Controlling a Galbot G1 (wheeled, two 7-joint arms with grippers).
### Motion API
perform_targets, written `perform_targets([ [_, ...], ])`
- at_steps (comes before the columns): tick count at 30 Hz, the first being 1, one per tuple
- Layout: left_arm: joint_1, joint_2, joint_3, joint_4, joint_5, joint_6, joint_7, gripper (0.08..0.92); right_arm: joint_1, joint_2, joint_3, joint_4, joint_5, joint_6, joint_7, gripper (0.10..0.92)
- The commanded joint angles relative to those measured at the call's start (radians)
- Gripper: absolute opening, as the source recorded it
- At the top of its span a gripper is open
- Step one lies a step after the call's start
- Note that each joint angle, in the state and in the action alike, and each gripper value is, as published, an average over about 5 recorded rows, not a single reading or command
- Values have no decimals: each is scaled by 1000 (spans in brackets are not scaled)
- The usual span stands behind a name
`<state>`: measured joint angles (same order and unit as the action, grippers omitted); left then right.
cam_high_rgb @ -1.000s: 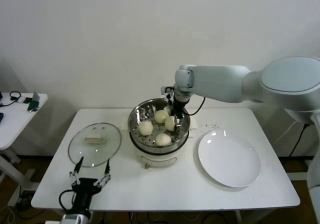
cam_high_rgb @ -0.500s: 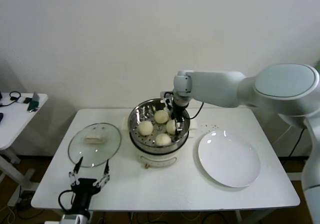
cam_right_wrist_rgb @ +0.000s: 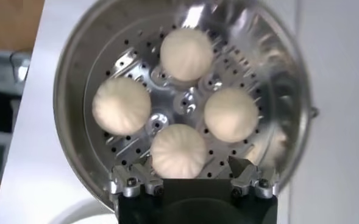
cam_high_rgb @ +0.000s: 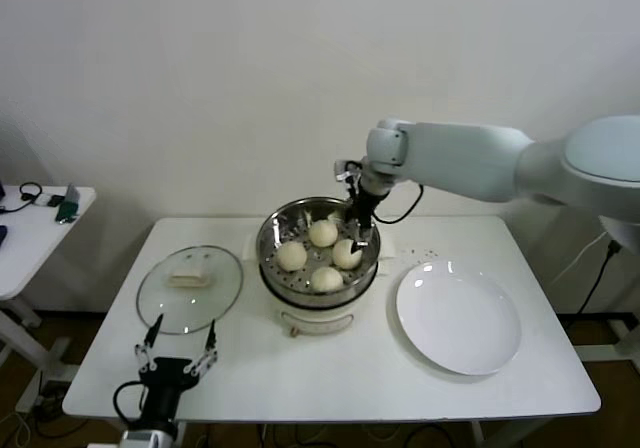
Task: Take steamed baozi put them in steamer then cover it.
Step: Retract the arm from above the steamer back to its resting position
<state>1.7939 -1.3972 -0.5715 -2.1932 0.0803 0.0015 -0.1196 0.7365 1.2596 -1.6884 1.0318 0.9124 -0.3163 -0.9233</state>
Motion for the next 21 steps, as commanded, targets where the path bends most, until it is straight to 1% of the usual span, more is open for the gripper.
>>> perform_targets([
  [1, -2, 2, 5, -16, 11, -8, 13, 823, 11, -321, 163, 206, 87, 127, 299, 823],
  [6, -7, 1, 10, -28, 0, -10, 20, 823, -94, -490, 264, 336, 78, 214, 505, 823],
  [11, -16, -1, 5, -31, 26, -13, 18, 823, -364, -663, 554, 457, 56, 270, 665, 823],
  [17, -16, -13, 2, -30, 54, -14, 19, 823, -826, -790, 997, 553, -33, 327, 730, 823],
  [21, -29, -17, -1, -23, 66, -15, 23, 823, -1145, -799, 1347, 591, -74, 361, 755, 823],
])
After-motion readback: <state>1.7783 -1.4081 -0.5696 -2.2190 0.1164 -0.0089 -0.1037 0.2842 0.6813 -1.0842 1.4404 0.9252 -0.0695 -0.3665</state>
